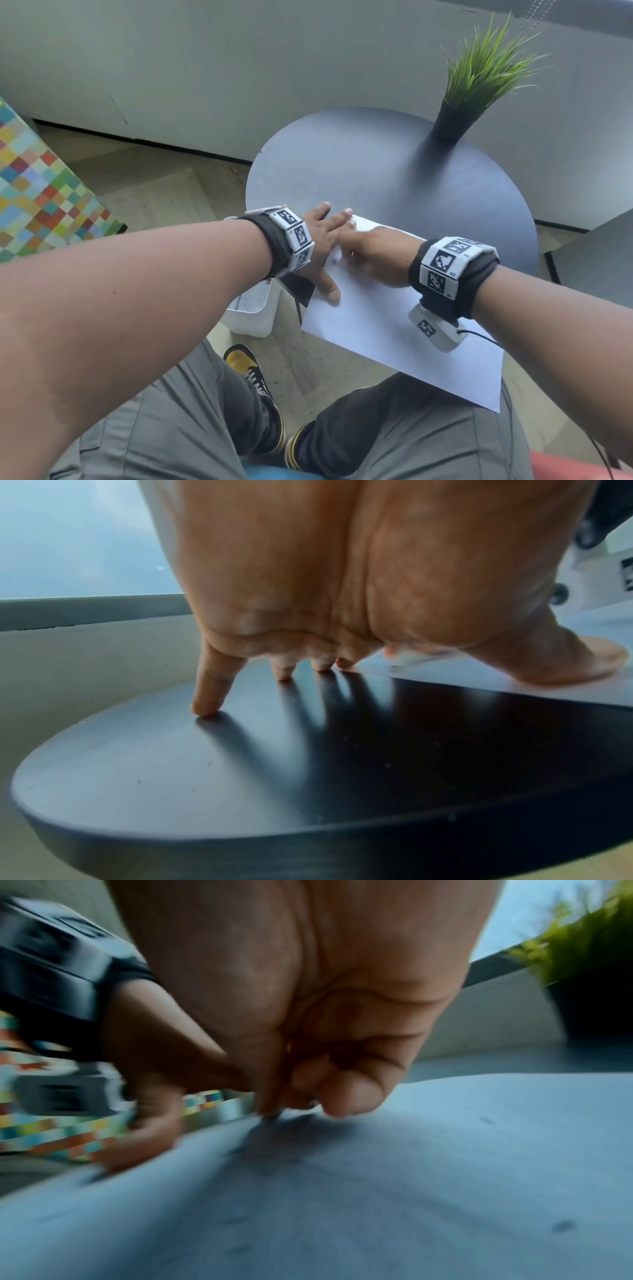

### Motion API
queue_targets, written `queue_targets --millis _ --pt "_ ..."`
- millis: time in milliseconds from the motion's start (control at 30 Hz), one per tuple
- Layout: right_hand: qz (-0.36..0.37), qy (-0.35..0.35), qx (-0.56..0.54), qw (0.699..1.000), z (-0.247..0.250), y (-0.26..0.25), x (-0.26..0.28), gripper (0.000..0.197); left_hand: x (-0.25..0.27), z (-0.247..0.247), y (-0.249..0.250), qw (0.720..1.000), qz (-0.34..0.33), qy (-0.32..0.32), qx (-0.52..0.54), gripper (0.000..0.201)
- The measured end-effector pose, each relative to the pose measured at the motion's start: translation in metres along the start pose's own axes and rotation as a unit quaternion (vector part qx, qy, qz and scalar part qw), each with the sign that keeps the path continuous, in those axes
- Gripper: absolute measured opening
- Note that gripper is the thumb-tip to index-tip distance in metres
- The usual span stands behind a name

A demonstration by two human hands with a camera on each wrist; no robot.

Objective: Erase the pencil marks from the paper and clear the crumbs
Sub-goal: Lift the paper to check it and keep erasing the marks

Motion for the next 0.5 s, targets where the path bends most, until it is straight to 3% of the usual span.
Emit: queue_targets --millis 67,200,233,333,367,500 --pt "0.039 -0.060 -0.024 0.997 -0.006 -0.008 0.004 0.018 0.004 0.004 0.004 1.000 -0.001 -0.004 -0.013 0.132" --pt "-0.091 0.072 -0.018 0.993 0.014 0.029 -0.002 0.021 0.003 0.002 0.003 1.000 0.005 -0.002 -0.015 0.134" --pt "-0.078 0.070 -0.007 0.994 0.012 0.025 0.000 0.021 0.004 0.003 0.004 1.000 0.003 -0.001 -0.013 0.133" --pt "0.028 -0.044 -0.025 0.998 -0.006 -0.003 0.007 0.017 0.009 0.006 0.008 1.000 -0.002 -0.002 -0.009 0.130" --pt "0.032 -0.052 -0.038 0.997 -0.005 -0.002 0.007 0.018 0.008 0.007 0.008 1.000 -0.002 0.000 -0.008 0.131" --pt "-0.104 0.063 -0.013 0.992 0.016 0.035 0.000 0.020 -0.002 -0.001 0.000 1.000 0.012 -0.008 -0.013 0.138"
Point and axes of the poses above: each hand's wrist, its own x-axis away from the middle knuckle, its own z-axis out of the back of the hand, y = z × x, the point moved 7 cm from there along -x, towards the middle knuckle, and after that the axes turned 5 degrees about x, right-handed, at the moved point
